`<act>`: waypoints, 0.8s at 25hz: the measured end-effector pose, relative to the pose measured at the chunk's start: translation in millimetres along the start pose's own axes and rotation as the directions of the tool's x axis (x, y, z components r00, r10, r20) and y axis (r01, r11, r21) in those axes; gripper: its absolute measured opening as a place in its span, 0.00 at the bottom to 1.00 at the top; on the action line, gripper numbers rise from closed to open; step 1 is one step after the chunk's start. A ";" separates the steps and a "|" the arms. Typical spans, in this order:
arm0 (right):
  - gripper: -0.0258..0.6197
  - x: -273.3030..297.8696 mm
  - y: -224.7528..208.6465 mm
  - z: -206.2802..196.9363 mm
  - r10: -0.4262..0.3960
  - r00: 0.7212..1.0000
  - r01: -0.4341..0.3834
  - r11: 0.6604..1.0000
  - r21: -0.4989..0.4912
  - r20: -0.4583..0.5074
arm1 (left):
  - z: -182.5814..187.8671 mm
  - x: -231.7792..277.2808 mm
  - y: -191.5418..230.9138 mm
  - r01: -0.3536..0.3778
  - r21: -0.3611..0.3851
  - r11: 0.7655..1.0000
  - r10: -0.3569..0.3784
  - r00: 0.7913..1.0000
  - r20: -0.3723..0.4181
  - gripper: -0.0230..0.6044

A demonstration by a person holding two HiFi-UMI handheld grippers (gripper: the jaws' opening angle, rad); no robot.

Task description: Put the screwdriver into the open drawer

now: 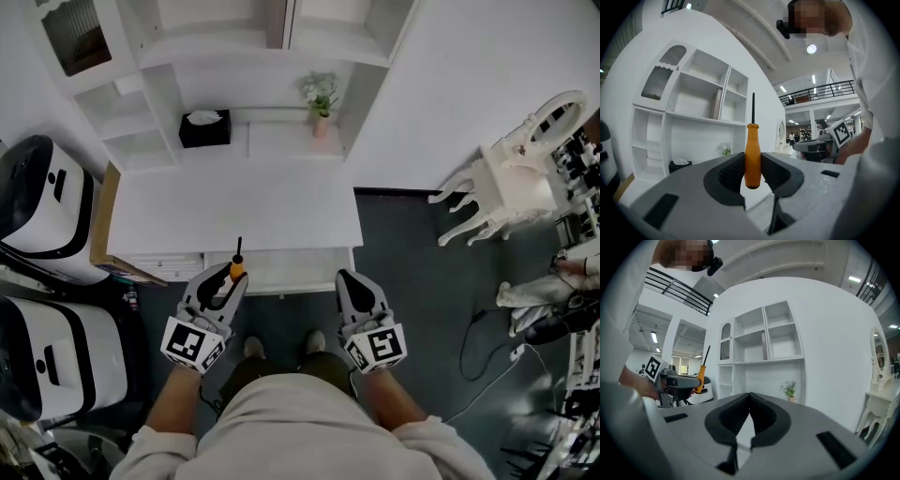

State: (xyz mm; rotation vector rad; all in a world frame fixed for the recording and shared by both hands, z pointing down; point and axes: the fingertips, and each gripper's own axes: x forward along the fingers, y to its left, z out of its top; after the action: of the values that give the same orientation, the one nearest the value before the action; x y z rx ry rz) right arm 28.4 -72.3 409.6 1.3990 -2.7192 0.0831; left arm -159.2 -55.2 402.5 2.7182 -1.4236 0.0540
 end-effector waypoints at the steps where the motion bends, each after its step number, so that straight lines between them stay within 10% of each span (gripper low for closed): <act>1: 0.04 3.7 -3.7 0.5 0.012 1.000 -0.012 1.000 -0.004 0.000 | -1.8 3.6 1.5 -0.014 0.012 1.000 0.014 1.000 -0.006 0.21; 11: 0.04 17.3 -47.1 9.7 0.055 0.998 -0.055 0.998 -0.008 0.008 | -18.1 39.5 7.3 -0.082 0.188 0.979 0.107 0.985 -0.131 0.21; 20: 0.04 7.9 -73.1 -1.3 0.024 1.000 -0.024 1.000 0.012 -0.013 | -47.3 72.1 4.6 0.016 0.424 0.906 0.109 0.957 -0.269 0.21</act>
State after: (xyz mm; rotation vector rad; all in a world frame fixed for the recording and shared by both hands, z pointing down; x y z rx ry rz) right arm 83.4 -121.0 412.5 1.3648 -2.7298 0.1096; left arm -121.9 -113.0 454.5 2.8295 -1.5327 0.8195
